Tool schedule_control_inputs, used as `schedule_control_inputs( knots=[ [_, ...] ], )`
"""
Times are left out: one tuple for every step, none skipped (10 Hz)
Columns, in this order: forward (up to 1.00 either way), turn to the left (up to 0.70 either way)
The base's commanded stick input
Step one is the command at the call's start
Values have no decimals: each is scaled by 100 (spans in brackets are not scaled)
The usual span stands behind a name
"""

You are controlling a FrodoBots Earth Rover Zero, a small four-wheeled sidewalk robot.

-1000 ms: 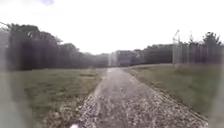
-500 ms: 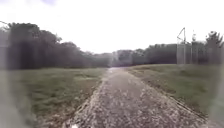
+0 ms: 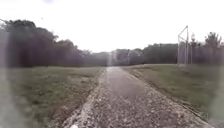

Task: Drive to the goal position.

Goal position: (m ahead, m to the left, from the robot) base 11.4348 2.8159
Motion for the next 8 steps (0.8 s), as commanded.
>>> schedule_control_inputs(
  knots=[
    [85,0],
    [85,0],
    [85,0],
    [85,0],
    [85,0],
    [85,0],
    [85,0],
    [85,0]
  ],
)
